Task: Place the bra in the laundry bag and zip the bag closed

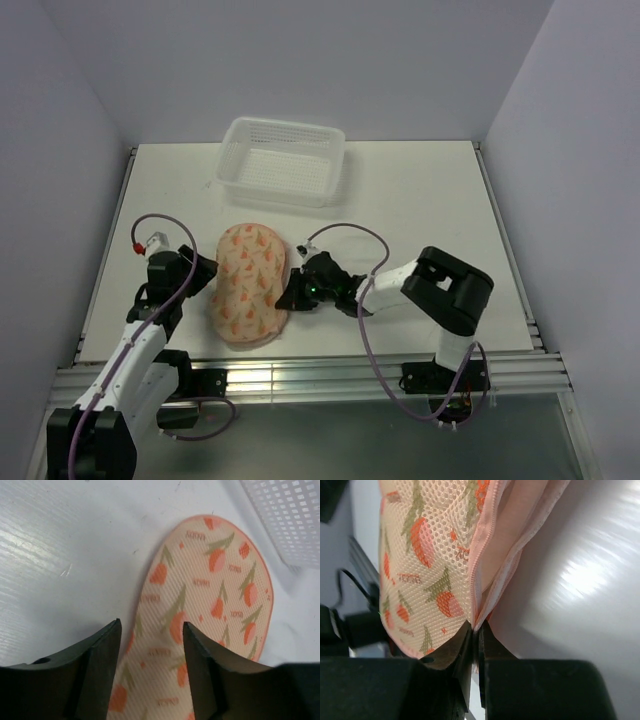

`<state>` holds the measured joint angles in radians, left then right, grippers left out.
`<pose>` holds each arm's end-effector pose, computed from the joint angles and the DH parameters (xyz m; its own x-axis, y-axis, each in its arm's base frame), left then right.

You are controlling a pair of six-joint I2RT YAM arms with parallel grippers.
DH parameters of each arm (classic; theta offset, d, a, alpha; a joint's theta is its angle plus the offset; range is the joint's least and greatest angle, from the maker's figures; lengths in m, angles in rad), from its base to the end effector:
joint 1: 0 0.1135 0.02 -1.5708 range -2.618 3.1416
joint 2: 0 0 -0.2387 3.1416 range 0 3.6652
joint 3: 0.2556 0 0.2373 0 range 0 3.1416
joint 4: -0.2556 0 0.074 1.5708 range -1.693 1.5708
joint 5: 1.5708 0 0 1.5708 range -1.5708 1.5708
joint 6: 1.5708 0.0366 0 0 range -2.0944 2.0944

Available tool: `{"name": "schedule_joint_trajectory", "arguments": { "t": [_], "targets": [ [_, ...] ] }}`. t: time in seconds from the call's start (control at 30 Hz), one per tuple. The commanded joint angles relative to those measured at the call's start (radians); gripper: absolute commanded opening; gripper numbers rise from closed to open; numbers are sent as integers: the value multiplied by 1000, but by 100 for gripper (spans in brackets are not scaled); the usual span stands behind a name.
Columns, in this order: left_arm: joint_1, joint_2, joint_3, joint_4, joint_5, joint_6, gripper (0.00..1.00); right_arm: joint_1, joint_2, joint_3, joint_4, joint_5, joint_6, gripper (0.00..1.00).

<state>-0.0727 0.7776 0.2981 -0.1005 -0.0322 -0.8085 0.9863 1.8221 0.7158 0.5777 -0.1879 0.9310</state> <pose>0.1734 -0.0114 0.1677 -0.4105 -0.6949 -0.5904 -0.3637 0.7186 -0.5928 0.1768 0.2797 0.1109 -0.8948 0.0758 -0.4400 -0.3190 0.5807 0.7490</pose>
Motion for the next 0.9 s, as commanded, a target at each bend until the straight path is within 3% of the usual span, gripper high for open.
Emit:
{"name": "schedule_joint_trajectory", "arguments": {
  "t": [0.0,0.1,0.17,0.2,0.3,0.37,0.43,0.5,0.6,0.67,0.77,0.87],
  "targets": [
    [-4,-1,58,-30,-11,11,61,-50,-144,-21,-224,-96,-199,6],
    [-6,11,50,19,12,6,67,-129,-196,42,-490,-212,-453,8],
    [-7,14,24,53,25,-6,71,-172,-216,91,-605,-232,-524,14],
    [-7,15,15,86,47,-8,74,-220,-207,117,-649,-223,-582,32],
    [-7,31,-1,145,100,6,76,-287,-170,246,-807,-56,-656,64],
    [-7,51,1,160,112,34,78,-311,-199,301,-843,23,-663,71],
    [-7,81,-4,218,124,31,79,-324,-249,315,-843,93,-641,79],
    [-7,112,-11,264,132,11,80,-321,-354,262,-800,81,-573,81],
    [-6,192,10,340,109,15,80,-284,-556,27,-644,28,-412,82],
    [-4,265,38,366,107,28,80,-227,-697,-181,-512,27,-306,82],
    [-2,348,58,409,97,37,80,-103,-802,-365,-395,91,-112,84],
    [2,407,70,438,101,52,76,29,-798,-407,-305,120,-8,90]
  ]
}}
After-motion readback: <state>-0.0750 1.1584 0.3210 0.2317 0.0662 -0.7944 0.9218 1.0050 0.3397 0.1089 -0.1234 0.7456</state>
